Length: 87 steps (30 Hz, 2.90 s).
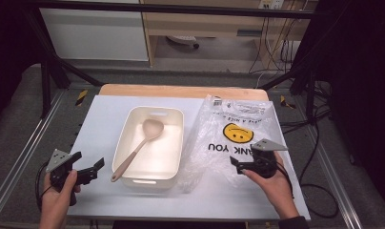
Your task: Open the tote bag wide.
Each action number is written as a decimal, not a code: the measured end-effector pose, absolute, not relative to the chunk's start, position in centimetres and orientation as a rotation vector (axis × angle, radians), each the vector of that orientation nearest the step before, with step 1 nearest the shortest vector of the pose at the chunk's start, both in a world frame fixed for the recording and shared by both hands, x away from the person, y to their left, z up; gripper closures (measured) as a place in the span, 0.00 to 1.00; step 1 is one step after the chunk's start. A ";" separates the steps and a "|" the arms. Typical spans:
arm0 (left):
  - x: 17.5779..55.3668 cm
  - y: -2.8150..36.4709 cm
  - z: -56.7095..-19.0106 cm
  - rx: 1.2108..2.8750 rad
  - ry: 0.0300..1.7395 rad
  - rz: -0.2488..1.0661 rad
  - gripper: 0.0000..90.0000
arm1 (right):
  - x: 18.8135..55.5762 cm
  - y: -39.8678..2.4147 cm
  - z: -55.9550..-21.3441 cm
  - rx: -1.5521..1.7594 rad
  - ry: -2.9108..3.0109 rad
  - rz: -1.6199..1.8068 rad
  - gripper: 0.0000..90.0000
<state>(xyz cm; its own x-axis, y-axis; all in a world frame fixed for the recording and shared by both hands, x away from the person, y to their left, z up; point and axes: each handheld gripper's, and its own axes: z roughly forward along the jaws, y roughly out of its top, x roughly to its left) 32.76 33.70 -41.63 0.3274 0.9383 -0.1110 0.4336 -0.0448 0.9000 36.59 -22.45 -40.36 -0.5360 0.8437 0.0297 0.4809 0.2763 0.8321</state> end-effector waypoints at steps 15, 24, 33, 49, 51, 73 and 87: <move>32.7 34.1 -41.9 1.633 1.291 0.667 0.07 | 32.9 -13.0 -42.0 0.938 2.406 1.231 0.08; 32.6 34.2 -41.8 1.636 1.296 0.678 0.07 | 33.0 -8.8 -43.3 0.813 2.524 1.183 0.08; 32.6 34.2 -41.8 1.636 1.293 0.677 0.07 | 33.3 -6.9 -45.3 0.782 2.577 1.049 0.27; 32.9 33.8 -41.8 1.657 1.277 0.663 0.07 | 35.0 -10.1 -44.1 0.966 2.491 1.309 0.96; 32.9 33.8 -41.9 1.666 1.281 0.661 0.07 | 35.0 -10.2 -43.8 0.964 2.474 1.351 0.96; 32.9 34.0 -42.0 1.670 1.289 0.664 0.08 | 37.6 -11.3 -39.9 1.050 2.306 1.545 0.97; 32.8 33.8 -42.0 1.685 1.282 0.663 0.08 | 41.1 -8.4 -36.8 1.017 2.254 1.554 0.97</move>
